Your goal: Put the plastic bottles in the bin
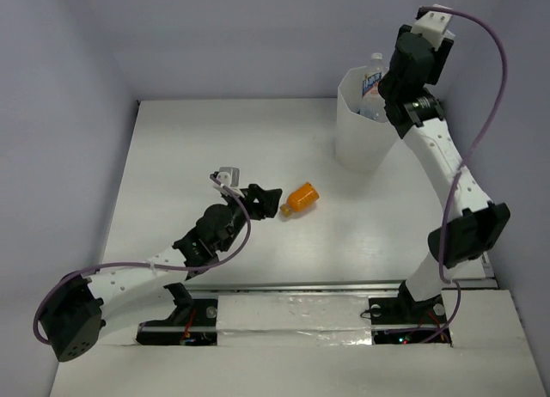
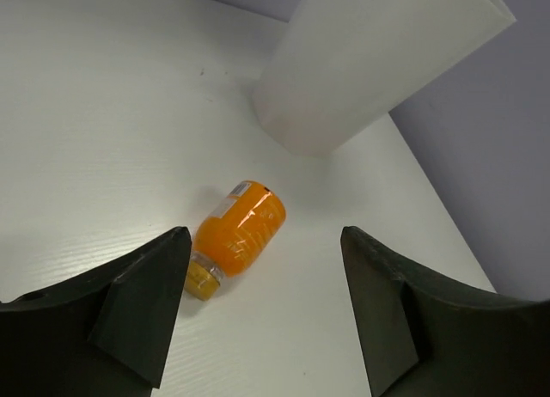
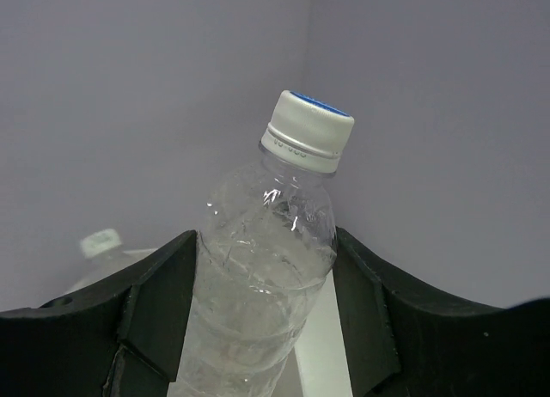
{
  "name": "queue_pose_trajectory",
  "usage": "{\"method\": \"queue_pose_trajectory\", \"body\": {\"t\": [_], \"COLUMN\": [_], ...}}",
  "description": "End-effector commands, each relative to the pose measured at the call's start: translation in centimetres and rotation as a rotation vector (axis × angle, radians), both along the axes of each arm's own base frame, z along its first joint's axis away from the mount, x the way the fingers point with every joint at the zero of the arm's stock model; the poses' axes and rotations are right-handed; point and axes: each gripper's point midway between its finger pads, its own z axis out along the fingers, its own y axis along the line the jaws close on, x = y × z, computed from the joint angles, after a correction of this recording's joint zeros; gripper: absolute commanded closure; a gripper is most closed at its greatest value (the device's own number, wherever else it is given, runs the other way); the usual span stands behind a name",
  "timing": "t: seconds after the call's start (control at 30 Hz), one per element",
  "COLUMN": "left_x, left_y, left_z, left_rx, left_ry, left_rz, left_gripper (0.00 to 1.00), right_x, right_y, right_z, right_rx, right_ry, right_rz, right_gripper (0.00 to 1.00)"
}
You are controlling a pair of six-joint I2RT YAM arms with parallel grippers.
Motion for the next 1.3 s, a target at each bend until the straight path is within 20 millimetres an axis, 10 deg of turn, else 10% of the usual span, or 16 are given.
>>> {"method": "queue_pose_trajectory", "body": {"t": [0.0, 0.5, 0.8, 1.1, 1.17, 1.2, 1.27], "left_x": [-0.9, -1.0, 0.5, 1.5, 2.2, 2.4, 2.8], "left_y": [-0.2, -2.3, -4.0, -6.5, -7.0, -7.2, -8.2], "left_z": [-0.6, -2.3, -3.8, -4.0, -4.8, -5.1, -6.3], "left_rx": [0.022, 0.070, 0.180, 0.313, 0.390, 0.409, 0.467], "left_ry": [0.008, 0.061, 0.104, 0.065, 0.062, 0.062, 0.068], "left_rz": [-0.051, -0.131, -0.138, -0.219, -0.228, -0.235, -0.273], "left_gripper": [0.31, 0.16, 0.13, 0.12, 0.12, 0.12, 0.12], "right_x": [-0.2, 5.3, 4.3, -2.0, -3.7, -4.1, -7.8], "right_y": [-2.2, -0.8, 0.8, 3.4, 4.2, 4.5, 5.1], "right_z": [1.0, -8.2, -3.8, 0.1, 0.5, -2.8, -0.8], "right_rx": [-0.089, -0.236, -0.098, 0.207, 0.287, 0.309, 0.412], "right_ry": [0.039, 0.239, 0.098, -0.126, -0.206, -0.164, -0.327], "right_rz": [-0.139, -0.142, -0.003, 0.281, 0.359, 0.373, 0.487], "right_gripper": [0.45, 0.44, 0.07, 0.05, 0.17, 0.34, 0.98]}}
